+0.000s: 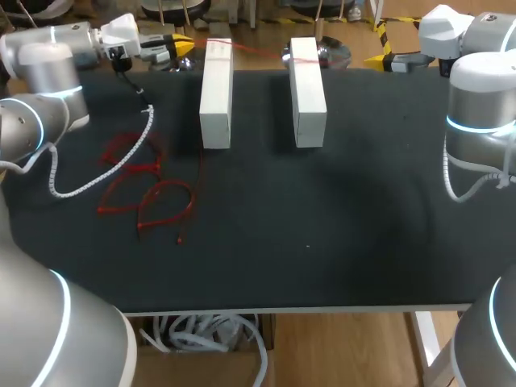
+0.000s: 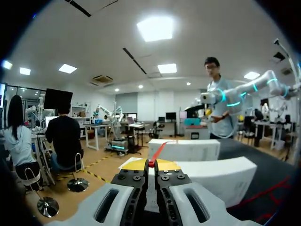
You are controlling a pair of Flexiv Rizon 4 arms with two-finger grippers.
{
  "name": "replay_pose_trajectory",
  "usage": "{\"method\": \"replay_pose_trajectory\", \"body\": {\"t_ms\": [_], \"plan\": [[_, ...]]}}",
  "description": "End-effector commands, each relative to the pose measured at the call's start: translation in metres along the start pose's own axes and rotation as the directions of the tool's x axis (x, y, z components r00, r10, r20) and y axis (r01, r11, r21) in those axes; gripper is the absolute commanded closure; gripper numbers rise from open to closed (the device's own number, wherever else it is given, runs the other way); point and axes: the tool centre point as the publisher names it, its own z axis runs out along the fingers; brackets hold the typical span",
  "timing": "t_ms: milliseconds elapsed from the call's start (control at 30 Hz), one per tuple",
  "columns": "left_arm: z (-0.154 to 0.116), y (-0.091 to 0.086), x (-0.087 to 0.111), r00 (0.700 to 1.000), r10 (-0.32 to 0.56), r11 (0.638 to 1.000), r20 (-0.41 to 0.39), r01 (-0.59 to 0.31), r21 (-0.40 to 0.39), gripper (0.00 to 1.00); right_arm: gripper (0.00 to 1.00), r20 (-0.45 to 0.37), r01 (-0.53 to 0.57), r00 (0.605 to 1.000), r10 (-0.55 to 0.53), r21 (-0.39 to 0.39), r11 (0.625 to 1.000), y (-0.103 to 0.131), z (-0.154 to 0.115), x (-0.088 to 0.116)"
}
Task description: Grab the tape and strap the tape.
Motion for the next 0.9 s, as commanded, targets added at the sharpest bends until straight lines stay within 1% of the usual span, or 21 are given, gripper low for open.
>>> {"method": "replay_pose_trajectory", "body": {"t_ms": [33, 233, 367, 467, 633, 667, 733, 900], "plan": [[-0.001, -0.017, 0.009, 0.961, -0.011, 1.0, -0.275, 0.015, 0.01, 1.0, 0.0, -0.001, 0.0, 1.0, 0.0, 0.003, 1.0, 0.0, 0.0, -0.001], [0.006, -0.04, 0.029, 0.982, 0.004, 0.995, -0.187, 0.015, 0.102, 1.0, 0.0, -0.001, 0.0, 1.0, 0.0, 0.003, 1.0, 0.0, 0.0, -0.001], [0.011, -0.048, 0.041, 0.991, 0.012, 0.987, -0.132, 0.01, 0.162, 1.0, 0.0, -0.001, 0.0, 1.0, 0.0, 0.003, 1.0, 0.0, 0.0, -0.001], [0.014, -0.051, 0.049, 0.995, 0.02, 0.983, -0.102, -0.001, 0.181, 1.0, 0.0, -0.001, 0.0, 1.0, 0.0, 0.003, 1.0, 0.0, 0.0, -0.001], [0.014, -0.052, 0.062, 0.999, 0.03, 0.979, -0.045, -0.02, 0.204, 1.0, 0.0, -0.001, 0.0, 1.0, 0.0, 0.003, 1.0, 0.0, 0.0, -0.001], [0.014, -0.052, 0.063, 0.999, 0.028, 0.979, -0.045, -0.018, 0.202, 1.0, 0.0, -0.001, 0.0, 1.0, 0.0, 0.003, 1.0, 0.0, 0.0, -0.001], [0.013, -0.051, 0.066, 1.0, 0.021, 0.973, -0.013, -0.017, 0.231, 1.0, 0.0, -0.001, 0.0, 1.0, 0.0, 0.003, 1.0, 0.0, 0.0, -0.001], [0.012, -0.053, 0.074, 0.999, 0.031, 0.969, 0.011, -0.033, 0.245, 1.0, 0.0, -0.001, 0.0, 1.0, 0.0, 0.003, 1.0, 0.0, 0.0, -0.001]]}}
